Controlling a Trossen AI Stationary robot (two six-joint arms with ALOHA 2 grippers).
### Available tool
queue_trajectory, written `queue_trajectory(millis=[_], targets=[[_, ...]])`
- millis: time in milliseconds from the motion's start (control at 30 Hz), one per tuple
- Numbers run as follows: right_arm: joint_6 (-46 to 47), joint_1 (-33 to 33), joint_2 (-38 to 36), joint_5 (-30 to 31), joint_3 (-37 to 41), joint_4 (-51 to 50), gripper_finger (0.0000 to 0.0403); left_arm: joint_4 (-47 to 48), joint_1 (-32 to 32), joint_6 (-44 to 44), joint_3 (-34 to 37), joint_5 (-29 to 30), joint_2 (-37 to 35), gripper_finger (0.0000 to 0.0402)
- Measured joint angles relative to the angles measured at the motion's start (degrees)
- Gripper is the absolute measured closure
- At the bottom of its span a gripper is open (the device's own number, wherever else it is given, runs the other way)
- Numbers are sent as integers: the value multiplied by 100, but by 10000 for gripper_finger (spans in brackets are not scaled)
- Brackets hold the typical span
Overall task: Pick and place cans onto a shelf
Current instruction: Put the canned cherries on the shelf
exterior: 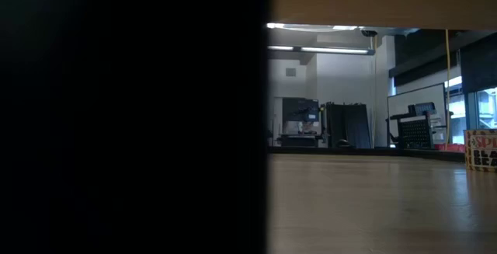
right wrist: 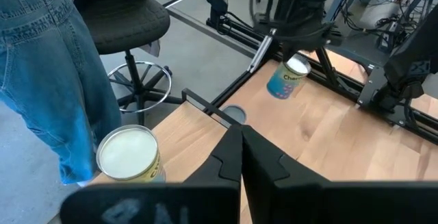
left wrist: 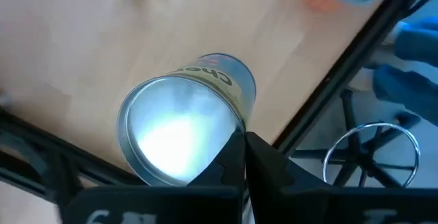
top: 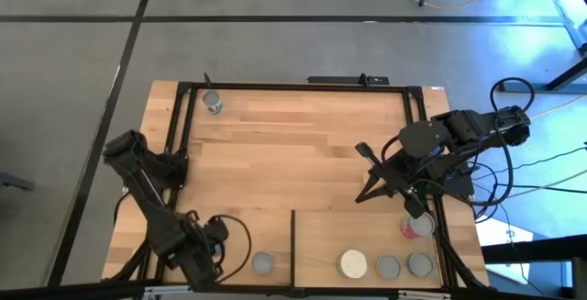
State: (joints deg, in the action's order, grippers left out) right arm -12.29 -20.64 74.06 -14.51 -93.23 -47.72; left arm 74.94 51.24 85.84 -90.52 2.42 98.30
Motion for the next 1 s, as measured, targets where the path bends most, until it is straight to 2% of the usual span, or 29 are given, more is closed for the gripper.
queue_trajectory(millis=[133, 267, 400, 467, 700, 1000], targets=[[0, 0, 0, 20, 0, 0, 398, 666, -267, -725, -476, 169, -212, 401], [2, -4, 0, 241, 0, -2, 398, 1490, -573, -1574, -1277, 413, -230, 401], [2, 0, 0, 304, 0, 0, 398, 1498, -957, -2611, -1876, 447, -230, 402], [5, -3, 0, 533, 0, 0, 398, 1494, -1150, -3102, -2096, 479, -229, 401], [41, 0, -86, 801, 4, 25, 398, 1509, -1787, -4698, -2401, 564, -230, 401], [487, 0, -395, 1566, 4, -64, 398, 1514, -2368, -6429, -2723, 809, -225, 401]])
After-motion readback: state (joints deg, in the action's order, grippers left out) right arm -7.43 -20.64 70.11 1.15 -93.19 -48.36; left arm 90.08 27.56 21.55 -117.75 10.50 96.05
